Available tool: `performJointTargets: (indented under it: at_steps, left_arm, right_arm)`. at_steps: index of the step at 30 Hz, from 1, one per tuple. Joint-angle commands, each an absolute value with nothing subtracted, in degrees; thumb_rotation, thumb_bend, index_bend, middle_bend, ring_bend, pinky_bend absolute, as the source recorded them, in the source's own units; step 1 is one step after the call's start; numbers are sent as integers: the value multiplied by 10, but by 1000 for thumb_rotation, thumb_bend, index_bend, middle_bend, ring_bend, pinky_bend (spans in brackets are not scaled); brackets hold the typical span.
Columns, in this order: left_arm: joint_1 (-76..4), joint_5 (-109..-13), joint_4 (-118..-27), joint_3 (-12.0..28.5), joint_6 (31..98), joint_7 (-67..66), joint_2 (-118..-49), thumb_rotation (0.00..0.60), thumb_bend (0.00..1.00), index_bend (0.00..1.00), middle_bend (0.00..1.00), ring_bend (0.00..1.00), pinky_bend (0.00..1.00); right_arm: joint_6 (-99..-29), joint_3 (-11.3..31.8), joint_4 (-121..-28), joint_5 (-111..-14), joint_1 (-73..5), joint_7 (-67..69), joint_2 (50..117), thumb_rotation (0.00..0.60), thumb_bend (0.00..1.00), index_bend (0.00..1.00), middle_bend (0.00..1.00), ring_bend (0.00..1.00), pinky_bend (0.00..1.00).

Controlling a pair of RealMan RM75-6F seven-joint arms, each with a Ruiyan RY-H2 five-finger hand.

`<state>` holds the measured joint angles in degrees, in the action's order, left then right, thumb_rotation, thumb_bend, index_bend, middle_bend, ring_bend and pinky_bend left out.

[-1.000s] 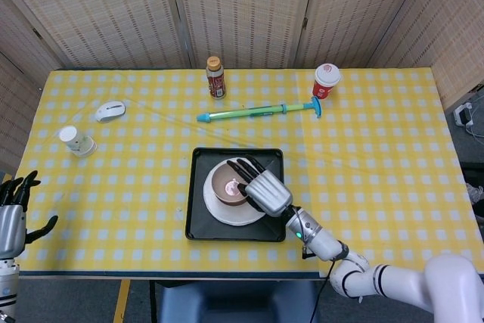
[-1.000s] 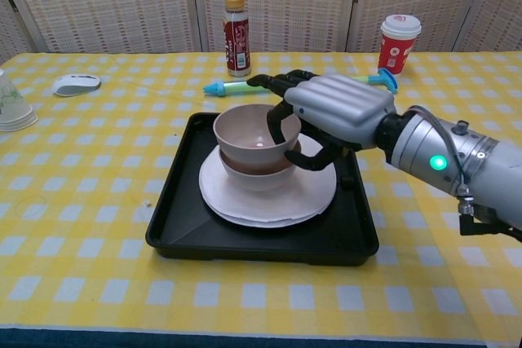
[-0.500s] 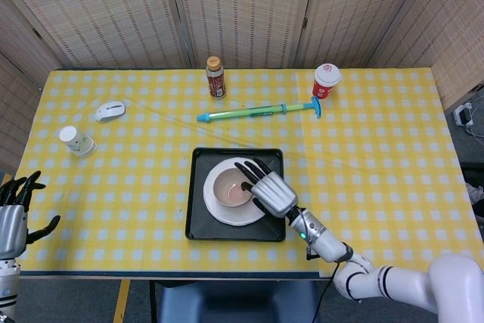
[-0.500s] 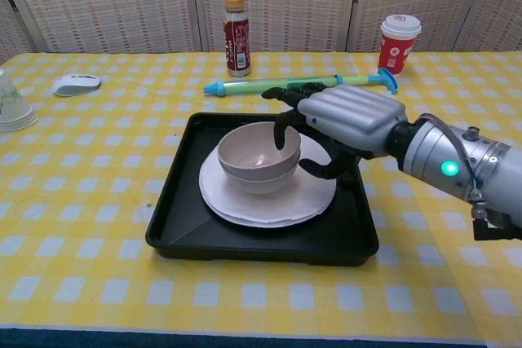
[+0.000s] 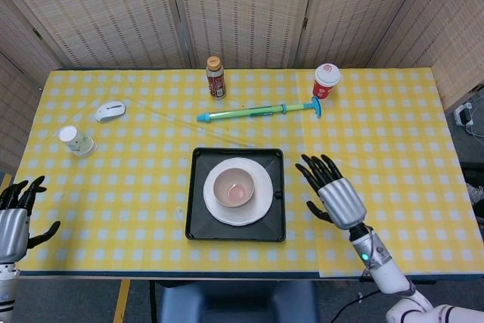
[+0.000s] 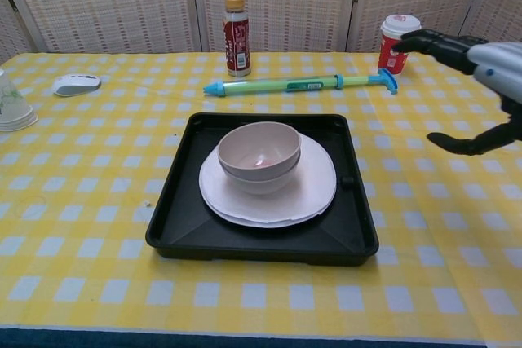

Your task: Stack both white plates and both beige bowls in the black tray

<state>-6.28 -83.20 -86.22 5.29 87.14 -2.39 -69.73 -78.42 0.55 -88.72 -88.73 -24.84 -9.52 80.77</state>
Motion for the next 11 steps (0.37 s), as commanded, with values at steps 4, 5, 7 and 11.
performJointTargets:
  at_steps: [4,5,7,11]
  left_arm:
    - [-68,-844,-903,25,836,-78,-688,600,241,139,315,125,136]
    - [-69,-848,-906,22,836,-88,-689,600,241,139,307,121,134]
    - [-68,-853,-912,18,839,-111,-693,600,241,139,292,116,130]
    - [-68,-857,-917,17,843,-133,-701,600,240,139,283,114,129]
  right_arm:
    - [-908,-54,-928,-884,-120,-103,697,600,371,0,0,0,0]
    - [-922,-57,-927,-881,-106,-102,689,600,371,0,0,0,0]
    - [-944,-59,-927,-871,-80,-81,674,600,371,0,0,0,0]
    - [-960,-60,-941,-887,-64,-41,638,600,372,0,0,0,0]
